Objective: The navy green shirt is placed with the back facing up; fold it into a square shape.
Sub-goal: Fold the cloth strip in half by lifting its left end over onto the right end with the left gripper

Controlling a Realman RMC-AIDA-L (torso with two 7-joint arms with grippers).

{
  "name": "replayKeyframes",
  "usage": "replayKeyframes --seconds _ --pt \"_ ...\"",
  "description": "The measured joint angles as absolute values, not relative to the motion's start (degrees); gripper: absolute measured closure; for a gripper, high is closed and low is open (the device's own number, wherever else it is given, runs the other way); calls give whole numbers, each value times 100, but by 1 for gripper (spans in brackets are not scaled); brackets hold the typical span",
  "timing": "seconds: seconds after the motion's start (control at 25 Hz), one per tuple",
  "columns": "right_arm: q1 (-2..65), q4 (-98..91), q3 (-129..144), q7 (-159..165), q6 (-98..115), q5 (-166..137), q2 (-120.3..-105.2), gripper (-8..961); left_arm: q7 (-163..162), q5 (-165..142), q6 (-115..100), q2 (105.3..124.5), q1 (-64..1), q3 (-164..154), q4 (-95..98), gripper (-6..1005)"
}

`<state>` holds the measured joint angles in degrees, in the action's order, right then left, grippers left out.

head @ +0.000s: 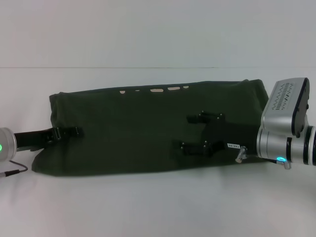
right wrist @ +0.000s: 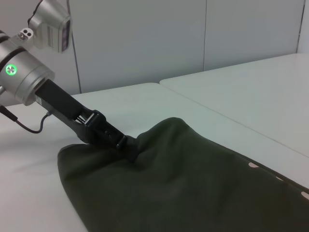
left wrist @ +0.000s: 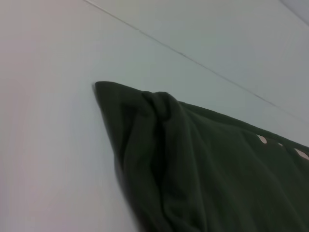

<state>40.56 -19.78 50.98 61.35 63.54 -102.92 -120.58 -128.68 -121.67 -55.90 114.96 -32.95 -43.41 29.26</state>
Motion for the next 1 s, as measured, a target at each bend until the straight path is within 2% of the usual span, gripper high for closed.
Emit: replayKeyframes --seconds 0.44,0.68,0.88,1.0 --pt "4043 -1966 5106 6119 6359 -10209 -12058 57 -12990 -12160 -5607 11511 -3347 -4327 2976 380" --pt "4050 -1959 5098 6113 6374 -10196 -12058 57 -12967 -12175 -5558 11541 -3380 -4331 2999 607" --pt "4047 -1940 5103 6099 6387 -10194 -12058 57 -12942 -12175 -5551 11522 -3383 -4324 3002 845" --pt "4044 -1934 5106 6092 6397 -10195 -12058 57 -12911 -12175 -5550 11501 -3383 -4324 3004 884"
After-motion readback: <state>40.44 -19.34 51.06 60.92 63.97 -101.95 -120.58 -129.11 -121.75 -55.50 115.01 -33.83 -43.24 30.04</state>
